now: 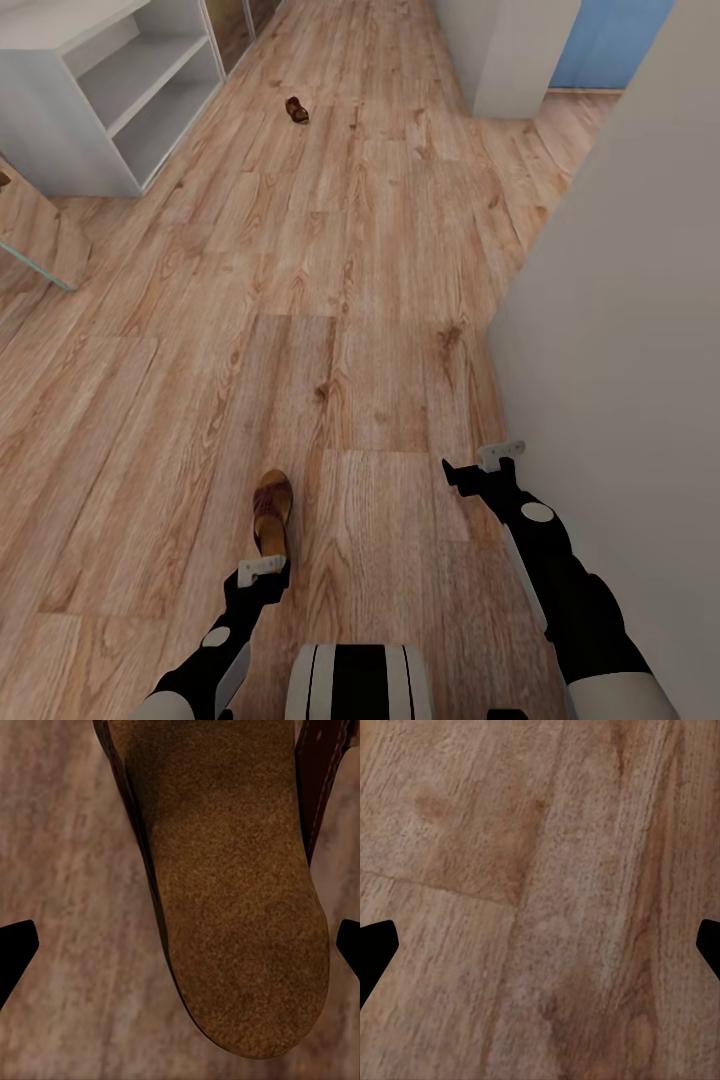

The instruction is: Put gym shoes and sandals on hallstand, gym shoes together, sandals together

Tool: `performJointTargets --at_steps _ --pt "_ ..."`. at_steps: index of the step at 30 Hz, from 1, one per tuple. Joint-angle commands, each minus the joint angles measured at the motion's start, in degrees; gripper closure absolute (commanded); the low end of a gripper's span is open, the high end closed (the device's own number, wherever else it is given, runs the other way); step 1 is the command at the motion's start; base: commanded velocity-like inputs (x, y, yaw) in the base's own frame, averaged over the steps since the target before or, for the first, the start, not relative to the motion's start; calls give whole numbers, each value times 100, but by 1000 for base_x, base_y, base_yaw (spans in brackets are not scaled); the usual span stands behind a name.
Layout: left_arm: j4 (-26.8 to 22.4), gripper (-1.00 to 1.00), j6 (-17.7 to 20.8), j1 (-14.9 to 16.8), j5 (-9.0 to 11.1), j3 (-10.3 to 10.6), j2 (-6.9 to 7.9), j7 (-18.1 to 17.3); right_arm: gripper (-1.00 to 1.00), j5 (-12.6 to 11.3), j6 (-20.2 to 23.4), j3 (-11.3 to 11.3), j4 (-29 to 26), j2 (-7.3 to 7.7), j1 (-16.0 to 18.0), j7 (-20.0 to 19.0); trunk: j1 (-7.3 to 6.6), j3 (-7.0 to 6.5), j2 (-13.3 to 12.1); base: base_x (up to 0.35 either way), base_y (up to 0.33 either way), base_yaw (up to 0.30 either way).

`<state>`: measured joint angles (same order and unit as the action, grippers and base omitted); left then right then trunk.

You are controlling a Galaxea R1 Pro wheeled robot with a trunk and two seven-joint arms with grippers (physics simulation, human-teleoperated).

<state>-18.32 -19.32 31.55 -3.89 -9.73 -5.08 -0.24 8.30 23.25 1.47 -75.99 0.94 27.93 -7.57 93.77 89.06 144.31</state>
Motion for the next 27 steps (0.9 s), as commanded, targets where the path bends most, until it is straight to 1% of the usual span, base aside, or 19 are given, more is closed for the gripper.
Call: performJointTargets --at_steps 1,8,16,27 --pt "3 -100 -19 4 -41 -37 -4 -3 -100 60 30 3 -8 3 2 -33 -1 3 1 7 0 0" --pt "3 -100 -19 1 -38 -42 -2 -3 -100 58 30 3 -4 3 2 -33 -1 3 1 7 0 0" --pt "6 -100 -19 1 -33 -69 6 -3 -100 58 30 7 3 3 2 -33 -1 3 1 106 0 0" --pt "7 -100 -19 0 -33 -73 7 -3 -100 58 30 11 5 3 2 -34 -1 3 1 21 0 0"
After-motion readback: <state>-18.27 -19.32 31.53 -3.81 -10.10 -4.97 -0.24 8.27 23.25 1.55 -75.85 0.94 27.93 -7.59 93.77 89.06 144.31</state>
